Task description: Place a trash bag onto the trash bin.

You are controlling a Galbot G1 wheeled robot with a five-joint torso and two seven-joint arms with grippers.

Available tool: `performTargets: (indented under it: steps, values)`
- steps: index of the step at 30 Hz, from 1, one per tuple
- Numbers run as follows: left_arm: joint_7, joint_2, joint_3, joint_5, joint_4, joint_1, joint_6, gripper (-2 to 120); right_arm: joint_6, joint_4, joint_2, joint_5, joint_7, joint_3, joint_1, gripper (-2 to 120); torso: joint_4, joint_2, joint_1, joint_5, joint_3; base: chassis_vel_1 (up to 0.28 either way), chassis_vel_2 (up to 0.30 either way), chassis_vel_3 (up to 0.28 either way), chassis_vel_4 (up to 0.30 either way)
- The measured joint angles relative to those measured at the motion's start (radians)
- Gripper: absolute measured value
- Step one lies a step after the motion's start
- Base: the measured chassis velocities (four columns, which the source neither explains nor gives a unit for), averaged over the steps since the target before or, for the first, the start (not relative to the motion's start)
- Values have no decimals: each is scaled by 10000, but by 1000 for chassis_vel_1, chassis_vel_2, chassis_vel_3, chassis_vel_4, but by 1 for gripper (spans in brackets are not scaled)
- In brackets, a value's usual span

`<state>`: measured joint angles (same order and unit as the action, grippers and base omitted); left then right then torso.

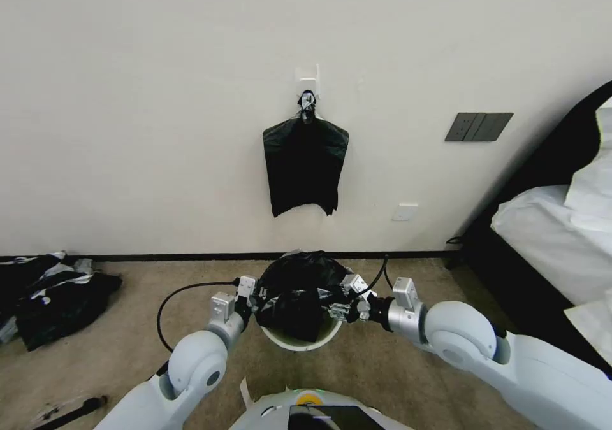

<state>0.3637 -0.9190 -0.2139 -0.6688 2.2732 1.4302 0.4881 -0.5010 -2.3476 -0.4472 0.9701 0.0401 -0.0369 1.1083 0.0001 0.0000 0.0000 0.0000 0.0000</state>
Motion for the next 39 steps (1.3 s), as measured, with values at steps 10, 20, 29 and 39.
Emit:
performTargets:
  steps: [10, 20, 29, 39]
  values:
    - [11, -8, -76, -9, 2, 12, 14, 1, 42, 55, 210, -222, 93, 175, -67, 7, -1, 0, 0, 0, 0, 0, 0, 0, 0]
    - [30, 61, -344, -364, 32, -29, 79, 1, 263, 79, 417, -474, 243, -112, 86, 0, -1, 0, 0, 0, 0, 0, 0, 0, 0]
    - [210, 198, -1089, -1603, 38, -50, 277, 1, 454, 35, 664, -510, 447, -740, 834, 0, -2, 0, 0, 0, 0, 0, 0, 0, 0]
    - [245, 394, -1636, -2500, 25, -90, 326, 1, 493, 379, 397, -122, 428, -1144, 1311, 0, 0, 0, 0, 0, 0, 0, 0, 0, 0]
